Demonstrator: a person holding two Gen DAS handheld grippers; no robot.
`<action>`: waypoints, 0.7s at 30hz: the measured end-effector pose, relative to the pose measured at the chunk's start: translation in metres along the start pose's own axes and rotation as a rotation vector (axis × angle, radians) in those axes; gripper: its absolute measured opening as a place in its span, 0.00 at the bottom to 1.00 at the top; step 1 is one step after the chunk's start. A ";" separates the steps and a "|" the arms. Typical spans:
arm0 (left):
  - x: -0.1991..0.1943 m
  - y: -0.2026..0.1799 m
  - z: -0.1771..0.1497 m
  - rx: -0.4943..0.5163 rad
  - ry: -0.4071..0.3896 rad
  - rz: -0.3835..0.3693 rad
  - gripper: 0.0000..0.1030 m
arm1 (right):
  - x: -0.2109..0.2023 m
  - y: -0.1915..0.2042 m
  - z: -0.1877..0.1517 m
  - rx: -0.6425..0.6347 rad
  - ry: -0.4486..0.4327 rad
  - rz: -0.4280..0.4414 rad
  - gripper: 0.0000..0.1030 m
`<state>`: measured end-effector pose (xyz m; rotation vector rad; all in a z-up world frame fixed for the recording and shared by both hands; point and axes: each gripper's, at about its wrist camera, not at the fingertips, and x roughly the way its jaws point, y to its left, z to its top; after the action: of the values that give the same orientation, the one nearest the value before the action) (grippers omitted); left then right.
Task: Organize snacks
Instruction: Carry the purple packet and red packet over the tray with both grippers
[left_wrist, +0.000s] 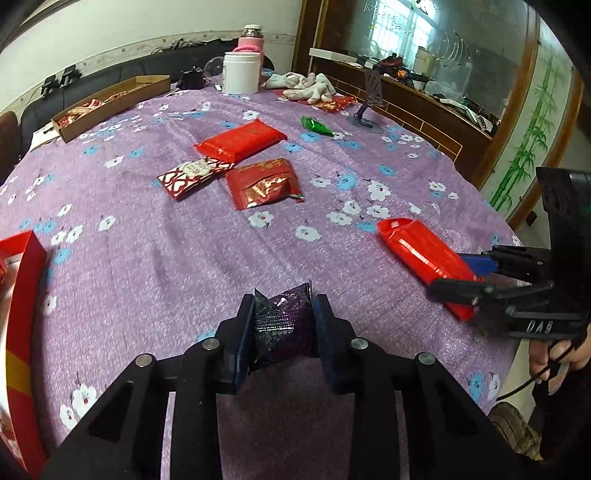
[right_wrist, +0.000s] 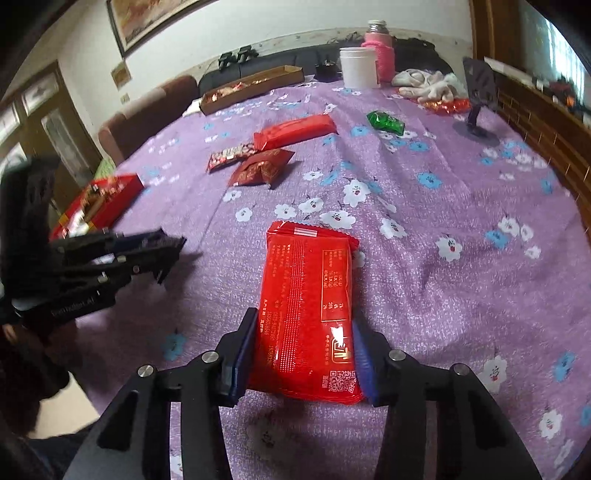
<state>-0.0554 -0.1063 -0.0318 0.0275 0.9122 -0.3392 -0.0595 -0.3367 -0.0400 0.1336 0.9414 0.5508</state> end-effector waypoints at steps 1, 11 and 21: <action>-0.001 0.000 -0.001 0.000 -0.003 0.008 0.27 | -0.001 -0.004 0.000 0.026 -0.003 0.023 0.46; -0.030 0.011 -0.009 -0.058 -0.051 0.150 0.27 | -0.009 0.001 0.008 0.101 -0.051 0.180 0.46; -0.051 0.027 -0.028 -0.112 -0.063 0.199 0.27 | 0.000 0.030 0.011 0.069 -0.040 0.204 0.46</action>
<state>-0.0977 -0.0615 -0.0123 0.0043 0.8568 -0.1026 -0.0622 -0.3099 -0.0232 0.3044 0.9140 0.7010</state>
